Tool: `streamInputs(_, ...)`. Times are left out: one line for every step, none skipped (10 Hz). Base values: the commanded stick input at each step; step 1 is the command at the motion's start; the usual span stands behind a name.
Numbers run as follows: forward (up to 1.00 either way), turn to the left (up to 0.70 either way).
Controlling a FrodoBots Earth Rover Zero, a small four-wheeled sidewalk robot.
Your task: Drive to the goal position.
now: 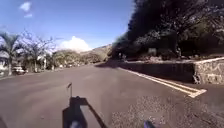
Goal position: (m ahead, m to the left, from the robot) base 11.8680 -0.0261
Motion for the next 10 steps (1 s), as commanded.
streamInputs(0.70,0.00)
streamInputs(0.70,0.00)
streamInputs(0.70,0.00)
streamInputs(0.70,0.00)
streamInputs(0.70,0.00)
streamInputs(0.70,0.00)
streamInputs(0.70,0.00)
streamInputs(0.70,0.00)
streamInputs(0.70,0.00)
streamInputs(0.70,0.00)
